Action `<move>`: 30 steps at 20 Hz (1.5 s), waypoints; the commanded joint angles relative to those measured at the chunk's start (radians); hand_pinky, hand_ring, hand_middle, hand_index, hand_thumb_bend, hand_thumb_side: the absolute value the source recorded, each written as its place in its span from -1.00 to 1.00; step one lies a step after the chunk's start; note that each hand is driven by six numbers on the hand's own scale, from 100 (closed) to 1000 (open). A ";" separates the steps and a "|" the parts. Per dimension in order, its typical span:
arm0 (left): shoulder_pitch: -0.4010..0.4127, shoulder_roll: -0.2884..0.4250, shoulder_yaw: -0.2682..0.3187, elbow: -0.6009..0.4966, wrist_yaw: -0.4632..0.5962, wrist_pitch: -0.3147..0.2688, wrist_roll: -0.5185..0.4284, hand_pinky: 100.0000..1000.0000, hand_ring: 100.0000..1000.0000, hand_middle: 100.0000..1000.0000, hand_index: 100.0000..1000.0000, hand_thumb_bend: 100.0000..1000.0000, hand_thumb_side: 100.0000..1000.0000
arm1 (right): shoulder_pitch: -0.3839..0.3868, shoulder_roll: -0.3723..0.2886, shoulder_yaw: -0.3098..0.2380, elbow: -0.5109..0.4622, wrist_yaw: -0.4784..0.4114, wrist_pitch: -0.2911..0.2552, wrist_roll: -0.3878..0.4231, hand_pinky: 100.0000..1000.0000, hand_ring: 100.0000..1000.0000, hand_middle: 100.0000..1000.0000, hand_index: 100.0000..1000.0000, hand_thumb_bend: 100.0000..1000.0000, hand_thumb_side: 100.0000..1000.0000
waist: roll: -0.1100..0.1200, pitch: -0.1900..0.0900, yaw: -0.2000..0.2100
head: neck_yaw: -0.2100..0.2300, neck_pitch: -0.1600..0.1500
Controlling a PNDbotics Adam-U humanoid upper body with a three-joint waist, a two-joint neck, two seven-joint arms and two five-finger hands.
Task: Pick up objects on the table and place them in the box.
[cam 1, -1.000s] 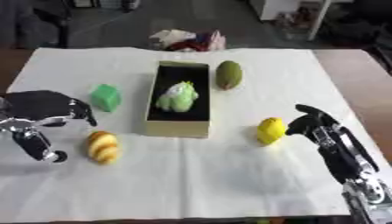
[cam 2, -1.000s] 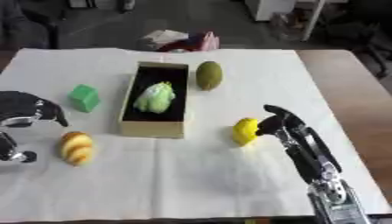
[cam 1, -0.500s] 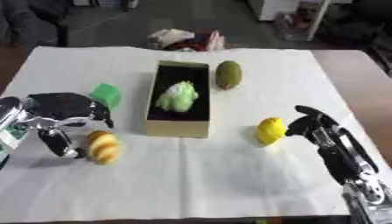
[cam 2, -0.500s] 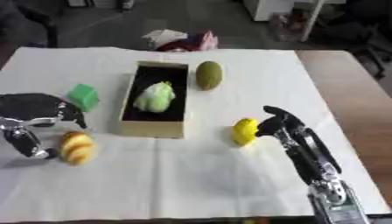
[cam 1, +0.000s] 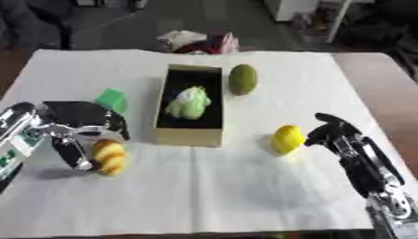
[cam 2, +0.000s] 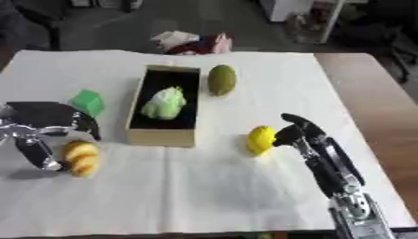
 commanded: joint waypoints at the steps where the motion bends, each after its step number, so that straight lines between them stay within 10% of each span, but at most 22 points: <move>1: -0.018 0.013 -0.001 0.003 -0.004 -0.061 -0.107 0.59 0.43 0.45 0.59 -0.16 -1.00 | -0.009 -0.006 0.000 -0.013 -0.005 -0.002 0.004 0.44 0.14 0.08 0.71 -1.00 0.38 | 0.005 -0.009 -0.001 | 0.000 0.005; 18: -0.011 0.057 0.078 -0.084 0.005 0.040 -0.052 0.12 -0.15 -0.16 0.09 -0.66 -1.00 | -0.009 -0.008 -0.004 -0.011 -0.001 -0.002 0.001 0.44 0.13 0.07 0.71 -1.00 0.37 | 0.007 -0.012 0.002 | -0.011 0.005; 30: -0.260 -0.045 0.117 -0.002 -0.004 0.100 0.060 0.17 -0.12 -0.12 0.12 -0.61 -1.00 | -0.014 -0.002 0.012 -0.010 -0.011 -0.002 0.015 0.44 0.13 0.08 0.71 -1.00 0.37 | -0.008 -0.015 -0.018 | 0.010 0.005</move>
